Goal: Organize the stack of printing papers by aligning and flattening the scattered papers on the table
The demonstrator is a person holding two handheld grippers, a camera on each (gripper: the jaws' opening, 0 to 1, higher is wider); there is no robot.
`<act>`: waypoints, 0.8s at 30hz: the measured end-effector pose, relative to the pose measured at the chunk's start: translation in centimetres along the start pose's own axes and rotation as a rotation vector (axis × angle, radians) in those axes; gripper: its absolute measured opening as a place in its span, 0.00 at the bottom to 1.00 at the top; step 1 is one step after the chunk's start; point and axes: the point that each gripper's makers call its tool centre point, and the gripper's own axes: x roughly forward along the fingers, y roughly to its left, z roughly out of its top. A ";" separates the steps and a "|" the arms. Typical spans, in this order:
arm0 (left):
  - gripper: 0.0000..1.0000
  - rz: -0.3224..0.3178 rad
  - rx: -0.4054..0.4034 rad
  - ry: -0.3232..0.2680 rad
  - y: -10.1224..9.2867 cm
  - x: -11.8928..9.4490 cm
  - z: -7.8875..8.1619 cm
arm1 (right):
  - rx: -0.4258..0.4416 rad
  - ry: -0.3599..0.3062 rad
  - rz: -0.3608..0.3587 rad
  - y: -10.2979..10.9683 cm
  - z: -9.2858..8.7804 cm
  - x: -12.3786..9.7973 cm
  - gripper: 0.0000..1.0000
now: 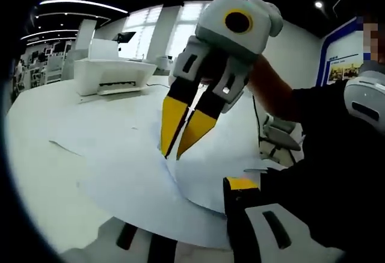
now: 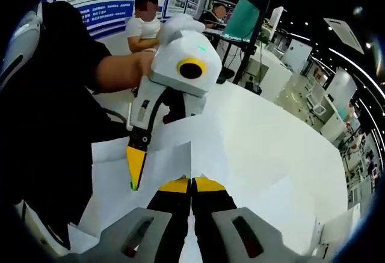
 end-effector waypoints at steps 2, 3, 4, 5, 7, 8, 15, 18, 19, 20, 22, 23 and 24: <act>0.31 0.001 0.000 0.000 0.0 0.0 0.0 | 0.007 -0.011 0.004 0.3 0.5 0.0 0.00; 0.31 0.001 0.001 0.000 0.0 0.0 0.0 | 0.011 -0.019 0.007 0.4 0.8 0.0 0.00; 0.32 -0.002 0.002 0.001 0.0 0.0 0.0 | 0.013 -0.022 0.010 0.5 1.0 0.1 0.00; 0.32 -0.004 0.002 0.001 -0.1 0.0 0.0 | 0.008 -0.022 0.007 0.5 1.1 0.1 0.00; 0.32 -0.005 0.005 0.003 -0.2 0.0 0.1 | 0.006 -0.020 0.004 0.5 1.3 0.1 0.00; 0.32 -0.006 0.007 0.004 -0.2 0.0 0.0 | 0.009 -0.021 0.003 0.5 1.4 0.1 0.00; 0.38 -0.034 -0.009 -0.014 -0.9 -0.2 0.2 | -0.002 0.034 -0.026 0.6 0.5 0.0 0.00; 0.38 -0.042 -0.036 -0.025 -1.0 -0.3 0.4 | 0.021 0.028 -0.022 0.8 0.5 -0.4 0.00; 0.38 -0.042 -0.044 -0.030 -1.0 -0.3 0.5 | 0.033 0.025 -0.022 0.8 0.5 -0.5 0.00; 0.38 -0.046 -0.056 -0.038 -1.0 -0.3 0.7 | 0.044 0.023 -0.025 0.8 0.5 -0.6 0.00; 0.38 -0.057 -0.092 -0.057 -1.2 -0.3 1.2 | 0.062 0.019 -0.032 0.7 0.7 -0.7 0.00; 0.39 -0.059 -0.096 -0.061 -1.3 -0.3 1.2 | 0.074 0.012 -0.033 0.8 0.8 -0.8 0.00; 0.40 -0.060 -0.104 -0.064 -1.3 -0.3 1.3 | 0.089 0.003 -0.030 0.8 1.0 -0.8 0.00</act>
